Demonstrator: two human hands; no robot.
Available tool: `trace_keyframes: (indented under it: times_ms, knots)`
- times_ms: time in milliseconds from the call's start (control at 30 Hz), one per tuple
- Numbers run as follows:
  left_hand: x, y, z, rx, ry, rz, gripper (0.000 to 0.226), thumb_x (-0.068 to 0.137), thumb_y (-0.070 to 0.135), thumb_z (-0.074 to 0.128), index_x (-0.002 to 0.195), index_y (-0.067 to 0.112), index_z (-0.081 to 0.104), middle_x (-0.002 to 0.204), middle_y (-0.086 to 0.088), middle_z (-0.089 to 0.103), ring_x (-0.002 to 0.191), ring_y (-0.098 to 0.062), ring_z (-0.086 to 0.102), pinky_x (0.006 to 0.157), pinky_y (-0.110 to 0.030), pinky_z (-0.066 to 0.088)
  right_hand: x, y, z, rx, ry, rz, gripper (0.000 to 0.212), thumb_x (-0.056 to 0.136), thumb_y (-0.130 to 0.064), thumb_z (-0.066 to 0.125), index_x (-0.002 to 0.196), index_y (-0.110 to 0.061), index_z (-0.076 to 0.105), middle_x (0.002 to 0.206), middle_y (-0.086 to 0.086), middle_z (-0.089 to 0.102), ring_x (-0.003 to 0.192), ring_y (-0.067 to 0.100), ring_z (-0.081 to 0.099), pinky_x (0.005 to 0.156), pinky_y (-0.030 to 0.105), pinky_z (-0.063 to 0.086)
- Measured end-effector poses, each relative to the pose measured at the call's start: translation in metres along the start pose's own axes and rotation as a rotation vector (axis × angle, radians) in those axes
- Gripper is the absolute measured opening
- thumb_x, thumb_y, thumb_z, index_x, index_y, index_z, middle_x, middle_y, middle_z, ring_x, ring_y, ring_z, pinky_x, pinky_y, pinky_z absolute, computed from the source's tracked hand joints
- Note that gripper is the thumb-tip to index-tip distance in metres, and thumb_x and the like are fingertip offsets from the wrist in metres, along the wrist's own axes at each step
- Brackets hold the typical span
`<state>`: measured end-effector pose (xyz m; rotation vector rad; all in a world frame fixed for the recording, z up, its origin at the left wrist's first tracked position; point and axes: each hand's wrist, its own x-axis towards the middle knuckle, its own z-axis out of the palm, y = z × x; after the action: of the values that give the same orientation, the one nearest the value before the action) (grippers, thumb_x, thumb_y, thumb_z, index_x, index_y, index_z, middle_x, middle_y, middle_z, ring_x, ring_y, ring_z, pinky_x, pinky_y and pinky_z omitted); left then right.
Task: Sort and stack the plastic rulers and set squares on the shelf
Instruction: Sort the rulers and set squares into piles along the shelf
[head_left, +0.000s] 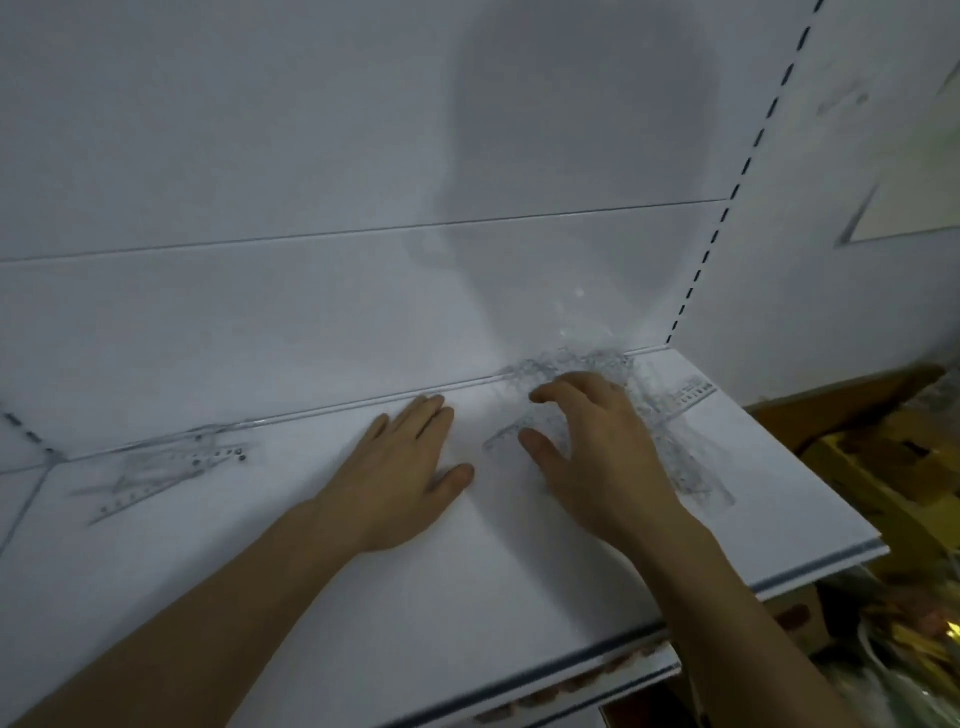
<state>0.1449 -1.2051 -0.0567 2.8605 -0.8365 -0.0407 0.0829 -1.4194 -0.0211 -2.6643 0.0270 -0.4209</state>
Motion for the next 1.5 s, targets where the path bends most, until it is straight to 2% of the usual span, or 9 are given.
trace_keyframes:
  times_ms: [100, 233, 433, 533, 700, 867, 1067, 1400, 1500]
  knots:
    - [-0.042, -0.023, -0.019, -0.017, 0.065, -0.071, 0.081, 0.095, 0.068, 0.02, 0.158, 0.017, 0.016, 0.166, 0.002, 0.013, 0.153, -0.011, 0.006, 0.123, -0.025, 0.006, -0.002, -0.037, 0.009, -0.114, -0.187, -0.115, 0.053, 0.099, -0.05, 0.05, 0.146, -0.026, 0.042, 0.158, -0.003, 0.034, 0.148, 0.019, 0.024, 0.119, 0.037, 0.022]
    - [-0.129, -0.069, -0.05, -0.071, 0.14, -0.26, 0.076, 0.097, 0.064, 0.031, 0.158, 0.021, 0.018, 0.165, 0.006, 0.014, 0.151, -0.007, 0.012, 0.114, -0.016, 0.004, -0.013, -0.104, 0.031, -0.078, -0.366, -0.22, 0.061, 0.102, -0.049, 0.042, 0.155, -0.023, 0.026, 0.166, -0.005, 0.016, 0.155, 0.015, 0.002, 0.125, 0.041, 0.012]
    - [-0.287, -0.158, -0.086, -0.035, 0.203, -0.542, 0.095, 0.083, 0.075, 0.017, 0.156, 0.015, 0.025, 0.163, -0.001, 0.024, 0.149, -0.013, 0.023, 0.116, -0.022, 0.013, -0.051, -0.244, 0.075, -0.079, -0.447, -0.475, 0.066, 0.104, -0.05, 0.039, 0.158, -0.022, 0.015, 0.168, -0.005, 0.002, 0.154, 0.014, -0.011, 0.126, 0.047, 0.007]
    - [-0.366, -0.202, -0.098, -0.032, 0.241, -0.654, 0.094, 0.084, 0.073, 0.019, 0.157, 0.015, 0.02, 0.164, -0.002, 0.019, 0.151, -0.014, 0.018, 0.118, -0.025, 0.01, -0.078, -0.32, 0.092, -0.073, -0.462, -0.587, 0.067, 0.104, -0.051, 0.037, 0.159, -0.023, 0.012, 0.168, -0.006, -0.004, 0.154, 0.014, -0.014, 0.126, 0.049, 0.007]
    - [-0.501, -0.263, -0.111, -0.024, 0.289, -0.819, 0.089, 0.086, 0.067, 0.02, 0.158, 0.013, 0.017, 0.165, -0.005, 0.016, 0.152, -0.017, 0.013, 0.124, -0.037, 0.014, -0.13, -0.448, 0.131, -0.096, -0.491, -0.783, 0.069, 0.102, -0.055, 0.035, 0.159, -0.024, 0.009, 0.168, -0.006, -0.008, 0.154, 0.015, -0.015, 0.126, 0.048, 0.006]
    - [-0.627, -0.295, -0.127, 0.017, 0.327, -0.987, 0.086, 0.09, 0.066, 0.021, 0.158, 0.013, 0.015, 0.166, -0.006, 0.014, 0.152, -0.018, 0.011, 0.123, -0.035, 0.013, -0.186, -0.578, 0.171, -0.058, -0.58, -0.983, 0.072, 0.102, -0.055, 0.033, 0.16, -0.023, 0.004, 0.168, -0.006, -0.008, 0.154, 0.012, -0.011, 0.126, 0.046, 0.007]
    - [-0.756, -0.333, -0.146, 0.105, 0.302, -1.239, 0.073, 0.1, 0.059, 0.032, 0.158, 0.02, 0.01, 0.167, -0.002, 0.009, 0.153, -0.02, 0.008, 0.122, -0.042, 0.014, -0.249, -0.717, 0.211, -0.074, -0.669, -1.272, 0.074, 0.103, -0.057, 0.032, 0.16, -0.024, -0.003, 0.167, -0.006, -0.008, 0.154, 0.012, -0.005, 0.126, 0.04, 0.01]
    - [-0.879, -0.427, -0.161, 0.117, 0.284, -1.498, 0.067, 0.1, 0.049, 0.042, 0.156, 0.021, 0.019, 0.164, 0.001, 0.018, 0.151, -0.018, 0.016, 0.122, -0.041, 0.016, -0.263, -0.888, 0.291, -0.103, -0.736, -1.482, 0.071, 0.101, -0.058, 0.037, 0.157, -0.02, 0.014, 0.166, -0.004, 0.008, 0.151, 0.015, 0.015, 0.121, 0.037, 0.023]
    - [-0.897, -0.477, -0.166, 0.097, 0.303, -1.49, 0.063, 0.101, 0.046, 0.043, 0.155, 0.024, 0.021, 0.163, 0.003, 0.021, 0.149, -0.016, 0.02, 0.122, -0.038, 0.018, -0.244, -0.932, 0.325, -0.117, -0.74, -1.463, 0.073, 0.102, -0.058, 0.037, 0.158, -0.017, 0.015, 0.168, 0.0, 0.001, 0.153, 0.016, 0.008, 0.123, 0.04, 0.02]
